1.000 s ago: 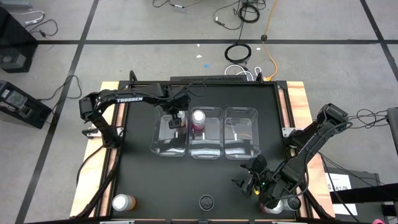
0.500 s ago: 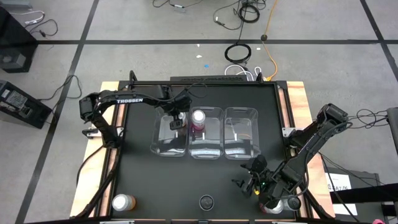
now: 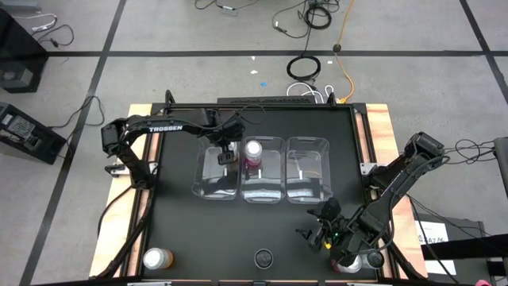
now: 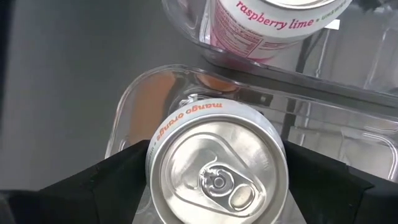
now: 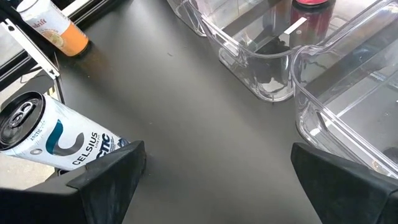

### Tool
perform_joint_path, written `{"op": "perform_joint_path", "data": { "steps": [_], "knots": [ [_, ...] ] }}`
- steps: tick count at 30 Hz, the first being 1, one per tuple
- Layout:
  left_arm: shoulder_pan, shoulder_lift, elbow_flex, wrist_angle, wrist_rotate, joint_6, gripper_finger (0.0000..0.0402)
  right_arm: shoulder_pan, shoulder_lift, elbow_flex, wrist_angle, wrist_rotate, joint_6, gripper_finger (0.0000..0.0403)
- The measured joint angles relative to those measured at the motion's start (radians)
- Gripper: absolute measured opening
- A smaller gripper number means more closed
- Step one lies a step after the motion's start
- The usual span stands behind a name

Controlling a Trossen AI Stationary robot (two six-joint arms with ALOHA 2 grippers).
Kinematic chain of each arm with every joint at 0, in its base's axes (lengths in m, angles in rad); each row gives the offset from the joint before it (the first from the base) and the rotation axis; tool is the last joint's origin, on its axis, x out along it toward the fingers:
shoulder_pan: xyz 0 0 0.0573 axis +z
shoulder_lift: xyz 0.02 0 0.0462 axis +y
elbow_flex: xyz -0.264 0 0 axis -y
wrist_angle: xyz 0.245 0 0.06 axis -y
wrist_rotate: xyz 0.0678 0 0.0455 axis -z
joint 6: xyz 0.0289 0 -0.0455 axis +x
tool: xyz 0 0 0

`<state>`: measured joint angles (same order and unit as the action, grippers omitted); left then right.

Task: Sort soda cans
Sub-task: Put the right yellow-white soda can into the middle left transparent bin, then put the left yellow-white soda can into the middle left transparent bin

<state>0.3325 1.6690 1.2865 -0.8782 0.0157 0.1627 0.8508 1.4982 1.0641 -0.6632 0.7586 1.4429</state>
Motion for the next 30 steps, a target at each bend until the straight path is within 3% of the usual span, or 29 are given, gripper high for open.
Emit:
{"op": "perform_joint_path", "data": {
  "steps": [5,10,15,25,30],
  "knots": [
    [0.000,0.000,0.000,-0.005,-0.019,-0.001,0.0360,0.000,0.000,0.000,0.000,0.000,0.000,0.0398],
    [0.000,0.000,0.000,-0.024,-0.020,0.010,0.0396,0.000,0.000,0.000,0.000,0.000,0.000,0.0398],
    [0.000,0.000,0.001,-0.039,-0.043,0.024,0.0385,0.000,0.000,0.000,0.000,0.000,0.000,0.0398],
    [0.000,-0.001,0.087,-0.283,-0.072,0.023,0.0382,0.000,0.000,0.000,0.000,0.000,-0.031,0.0398],
    [0.000,-0.011,0.106,-0.431,-0.062,-0.078,0.0382,0.000,0.000,0.000,0.000,0.000,-0.044,0.0398]
  ]
}}
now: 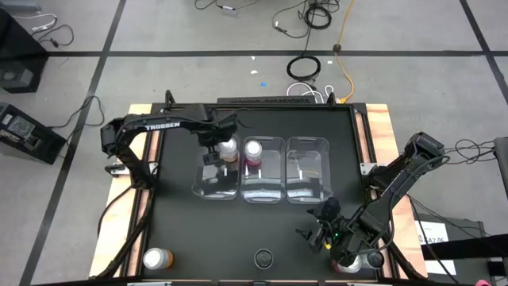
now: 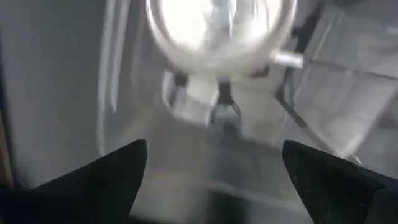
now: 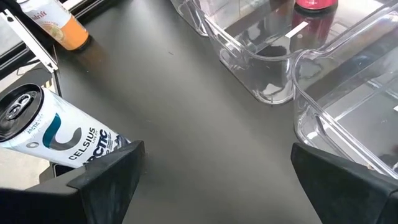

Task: Sort soda cans
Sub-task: Put the left yellow-white soda can into the middle left transparent bin

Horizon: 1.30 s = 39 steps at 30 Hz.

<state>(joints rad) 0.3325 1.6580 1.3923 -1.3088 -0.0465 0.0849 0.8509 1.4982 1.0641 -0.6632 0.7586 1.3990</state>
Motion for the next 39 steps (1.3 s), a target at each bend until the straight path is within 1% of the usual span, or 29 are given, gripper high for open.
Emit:
{"op": "perform_joint_path", "data": {
  "steps": [2,5,7,13,18,21,24,28,33,39],
  "knots": [
    [0.000,-0.016,0.000,-0.035,0.022,-0.057,0.0382,0.000,0.000,0.000,-0.002,0.000,-0.001,0.0398],
    [-0.001,-0.052,0.000,-0.061,0.024,-0.170,0.0382,0.000,0.000,0.000,-0.003,0.000,-0.012,0.0398],
    [-0.002,-0.092,0.000,-0.073,0.023,-0.210,0.0382,0.000,0.000,0.000,-0.002,0.000,-0.028,0.0398],
    [-0.050,-0.271,0.000,-0.059,0.010,-0.352,0.0382,0.000,0.000,0.000,-0.001,0.000,-0.038,0.0398],
    [-0.108,-0.425,0.000,-0.070,0.004,-0.545,0.0382,0.000,0.000,0.000,0.000,0.000,-0.061,0.0398],
    [-0.158,-0.495,-0.003,-0.070,0.004,-0.666,0.0382,0.000,0.000,0.000,0.000,0.000,-0.061,0.0398],
    [-0.236,-0.534,-0.021,-0.096,0.004,-0.792,0.0382,0.000,0.000,0.000,0.000,0.000,-0.061,0.0398],
    [-0.386,-0.538,-0.063,-0.120,-0.002,-0.964,0.0382,0.000,0.000,0.000,0.001,0.000,-0.067,0.0398],
    [-0.599,-0.527,-0.103,-0.101,-0.059,-1.195,0.0382,0.000,0.000,0.000,0.002,-0.002,-0.076,0.0398],
    [-0.837,-0.526,-0.147,-0.038,-0.119,-1.481,0.0382,0.000,0.000,0.000,0.002,-0.006,-0.102,0.0398]
  ]
}}
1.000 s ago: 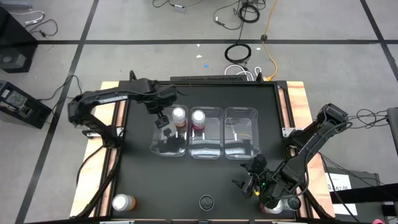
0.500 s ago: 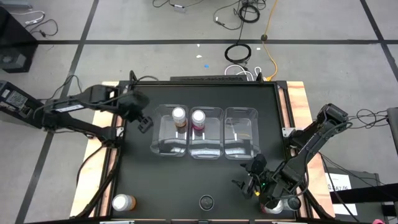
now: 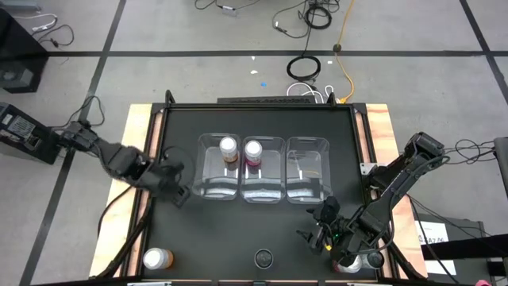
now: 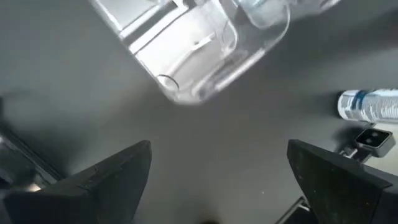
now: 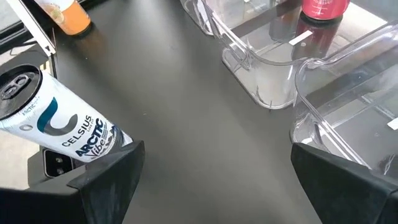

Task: Sort soda cans
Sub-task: Put the left yellow-white soda can into the middle left transparent bin

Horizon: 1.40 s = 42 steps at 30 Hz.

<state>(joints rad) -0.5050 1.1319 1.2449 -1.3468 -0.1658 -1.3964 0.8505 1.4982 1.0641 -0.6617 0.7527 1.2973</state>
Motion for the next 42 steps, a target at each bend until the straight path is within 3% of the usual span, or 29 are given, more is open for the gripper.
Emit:
{"op": "perform_joint_path", "data": {
  "steps": [13,25,33,42],
  "knots": [
    [-0.392,0.154,-0.024,0.011,-0.020,-0.525,0.0382,0.000,0.000,0.000,-0.001,0.000,-0.027,0.0398],
    [-0.627,0.279,-0.024,0.129,0.000,-0.847,0.0382,0.000,0.000,0.000,-0.001,-0.026,-0.038,0.0398],
    [-0.689,0.302,-0.024,0.167,0.004,-0.864,0.0382,0.000,0.000,0.000,0.001,-0.026,-0.027,0.0398],
    [-0.690,0.302,-0.024,0.186,0.034,-0.597,0.0382,0.000,0.000,0.000,0.012,-0.026,0.058,0.0398]
  ]
}}
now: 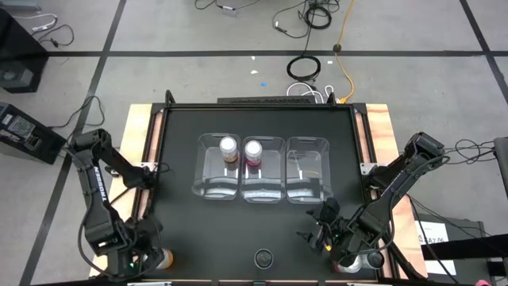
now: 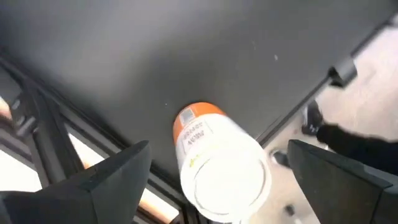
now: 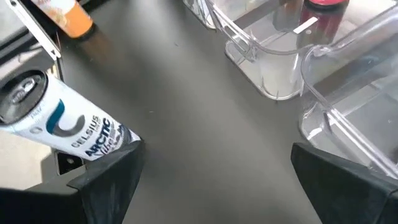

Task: Sort soda cans
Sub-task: Put the left yellow-white soda can into the middle left transparent bin

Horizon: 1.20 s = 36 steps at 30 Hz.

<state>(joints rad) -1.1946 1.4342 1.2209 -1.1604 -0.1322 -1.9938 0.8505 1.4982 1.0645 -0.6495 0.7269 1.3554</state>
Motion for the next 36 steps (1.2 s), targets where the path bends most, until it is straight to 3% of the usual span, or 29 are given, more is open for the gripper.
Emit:
{"op": "perform_joint_path", "data": {
  "steps": [11,36],
  "knots": [
    [-0.016,0.005,0.000,0.060,0.019,0.223,0.0382,0.000,0.000,0.000,0.080,0.000,0.077,0.0398],
    [-0.054,0.129,0.001,0.067,0.061,0.387,0.0382,0.000,0.000,0.000,0.198,0.005,0.102,0.0398]
  ]
}}
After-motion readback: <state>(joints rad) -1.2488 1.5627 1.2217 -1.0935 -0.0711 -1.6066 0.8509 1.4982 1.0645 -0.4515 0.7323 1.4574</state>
